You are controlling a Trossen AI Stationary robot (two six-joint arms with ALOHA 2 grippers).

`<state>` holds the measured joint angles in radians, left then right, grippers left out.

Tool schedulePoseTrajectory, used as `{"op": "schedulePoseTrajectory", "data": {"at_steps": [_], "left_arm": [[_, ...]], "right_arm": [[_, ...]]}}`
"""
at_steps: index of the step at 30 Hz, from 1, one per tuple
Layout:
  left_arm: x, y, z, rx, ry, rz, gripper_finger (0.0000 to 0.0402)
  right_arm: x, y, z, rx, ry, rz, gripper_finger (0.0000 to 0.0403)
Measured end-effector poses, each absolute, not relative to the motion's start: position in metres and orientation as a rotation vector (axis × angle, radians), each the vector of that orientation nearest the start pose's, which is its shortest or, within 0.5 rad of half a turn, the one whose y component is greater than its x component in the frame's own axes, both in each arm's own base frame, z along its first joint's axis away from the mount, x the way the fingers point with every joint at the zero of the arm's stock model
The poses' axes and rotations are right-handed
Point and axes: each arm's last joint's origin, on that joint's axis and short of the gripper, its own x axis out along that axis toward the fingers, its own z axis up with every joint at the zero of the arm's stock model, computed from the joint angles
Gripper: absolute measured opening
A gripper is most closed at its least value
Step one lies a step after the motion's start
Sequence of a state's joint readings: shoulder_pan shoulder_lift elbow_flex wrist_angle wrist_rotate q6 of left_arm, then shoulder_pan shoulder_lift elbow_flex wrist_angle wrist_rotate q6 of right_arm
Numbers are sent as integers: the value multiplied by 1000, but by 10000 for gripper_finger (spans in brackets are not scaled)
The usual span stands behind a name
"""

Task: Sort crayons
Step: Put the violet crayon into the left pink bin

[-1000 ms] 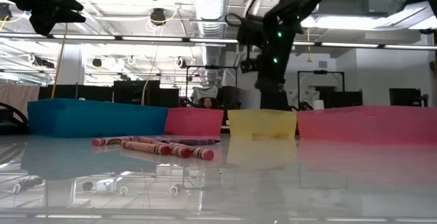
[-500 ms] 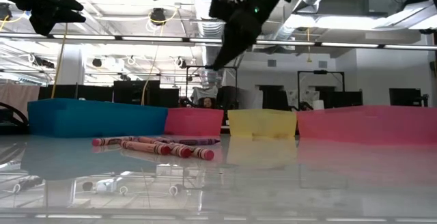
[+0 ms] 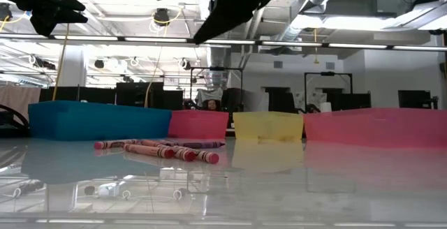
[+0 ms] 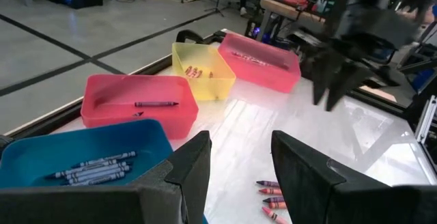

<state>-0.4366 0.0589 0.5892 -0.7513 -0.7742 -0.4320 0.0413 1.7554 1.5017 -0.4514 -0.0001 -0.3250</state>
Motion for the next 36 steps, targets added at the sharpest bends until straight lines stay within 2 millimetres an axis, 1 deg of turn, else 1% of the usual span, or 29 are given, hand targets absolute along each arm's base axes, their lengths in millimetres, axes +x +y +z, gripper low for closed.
{"op": "schedulePoseTrajectory", "data": {"at_steps": [4, 9, 12, 16, 18, 21, 29, 34, 36], "left_arm": [[30, 8, 275, -300, 107, 369, 145], [30, 8, 275, -300, 107, 368, 145], [30, 8, 275, -301, 107, 368, 145], [30, 8, 275, -301, 108, 367, 145], [30, 8, 275, -303, 108, 365, 145], [30, 8, 275, -301, 110, 362, 145], [30, 8, 274, -291, 121, 369, 145], [30, 8, 274, -292, 121, 370, 145], [30, 8, 274, -294, 121, 371, 145]], "right_arm": [[394, 32, 298, -351, 679, 174, 90], [394, 43, 297, -366, 671, 170, 122], [400, 45, 287, -369, 691, 176, 146], [412, 47, 263, -376, 737, 185, 170], [416, 47, 248, -389, 782, 195, 177], [422, 48, 232, -398, 827, 206, 180], [430, 50, 195, -417, 918, 253, 180], [432, 51, 187, -423, 939, 272, 180], [430, 51, 180, -423, 984, 281, 180]]}}
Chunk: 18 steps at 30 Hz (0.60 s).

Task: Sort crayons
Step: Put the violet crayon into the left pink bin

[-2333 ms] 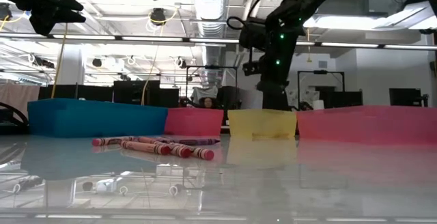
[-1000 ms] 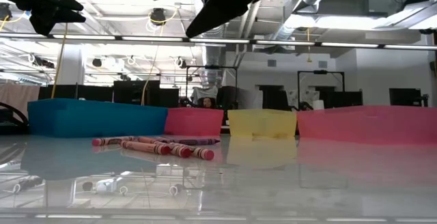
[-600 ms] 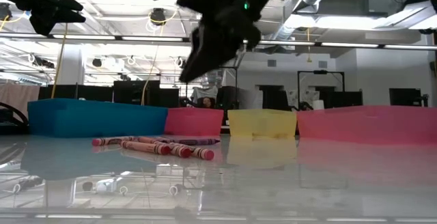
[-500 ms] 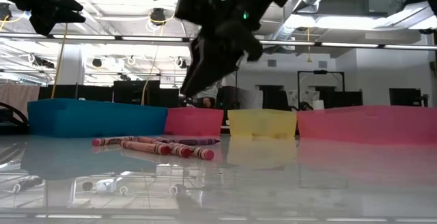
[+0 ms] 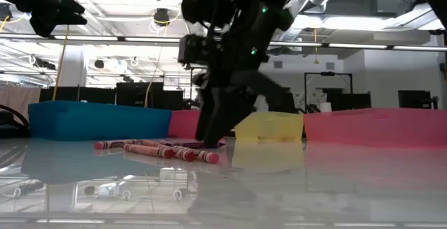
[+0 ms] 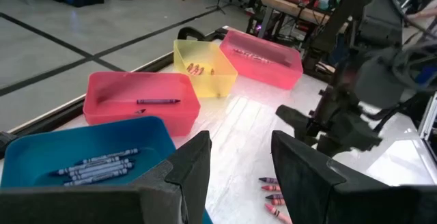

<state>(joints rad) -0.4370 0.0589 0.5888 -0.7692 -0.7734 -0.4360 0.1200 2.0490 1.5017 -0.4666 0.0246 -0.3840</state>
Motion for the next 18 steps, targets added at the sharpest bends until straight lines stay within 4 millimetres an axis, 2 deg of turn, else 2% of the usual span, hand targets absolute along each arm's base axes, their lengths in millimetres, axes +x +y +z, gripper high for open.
{"op": "schedulePoseTrajectory", "data": {"at_steps": [10, 18], "left_arm": [[30, 8, 273, -308, 123, 371, 145], [30, 8, 273, -308, 122, 372, 145]], "right_arm": [[433, 50, 148, -366, 1087, 276, 174], [430, 46, 147, -256, 1142, 224, 108]]}}
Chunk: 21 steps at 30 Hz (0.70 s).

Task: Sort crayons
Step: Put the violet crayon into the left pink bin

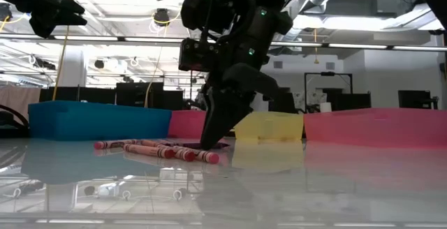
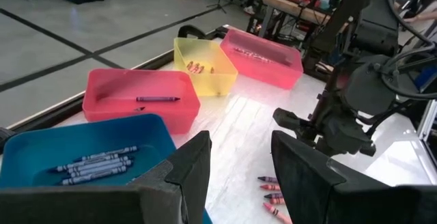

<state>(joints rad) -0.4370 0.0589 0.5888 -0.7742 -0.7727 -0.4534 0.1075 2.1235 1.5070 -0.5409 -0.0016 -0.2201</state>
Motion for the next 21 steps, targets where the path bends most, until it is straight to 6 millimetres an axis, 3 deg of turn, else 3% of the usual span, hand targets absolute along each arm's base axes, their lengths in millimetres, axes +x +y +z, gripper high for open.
{"op": "schedulePoseTrajectory", "data": {"at_steps": [13, 21], "left_arm": [[30, 8, 273, -319, 120, 373, 145], [30, 8, 273, -319, 119, 374, 145]], "right_arm": [[428, 52, 145, -208, 1159, 201, 9], [424, 58, 163, -204, 1117, 195, 4]]}}
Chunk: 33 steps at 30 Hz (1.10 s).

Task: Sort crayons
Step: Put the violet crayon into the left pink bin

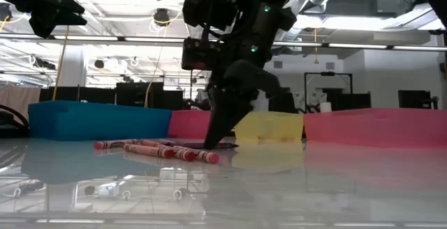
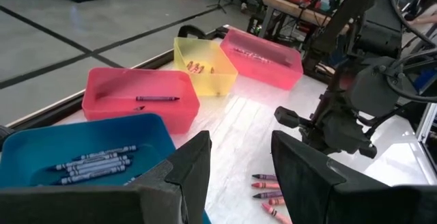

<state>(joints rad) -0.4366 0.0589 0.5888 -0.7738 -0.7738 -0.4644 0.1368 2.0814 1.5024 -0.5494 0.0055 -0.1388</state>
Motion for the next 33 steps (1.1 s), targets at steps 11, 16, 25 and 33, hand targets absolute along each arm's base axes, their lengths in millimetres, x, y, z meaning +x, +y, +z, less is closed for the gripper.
{"op": "schedulePoseTrajectory", "data": {"at_steps": [11, 16, 25, 33], "left_arm": [[30, 8, 273, -319, 120, 374, 145], [30, 8, 273, -317, 122, 375, 145], [30, 8, 273, -319, 121, 375, 145], [29, 9, 273, -316, 111, 409, 145]], "right_arm": [[415, 53, 208, -242, 1007, 218, 3], [424, 42, 221, -330, 870, 127, 2], [442, -8, 240, -350, 655, -158, 5], [447, -55, 252, -253, 518, -315, 6]]}}
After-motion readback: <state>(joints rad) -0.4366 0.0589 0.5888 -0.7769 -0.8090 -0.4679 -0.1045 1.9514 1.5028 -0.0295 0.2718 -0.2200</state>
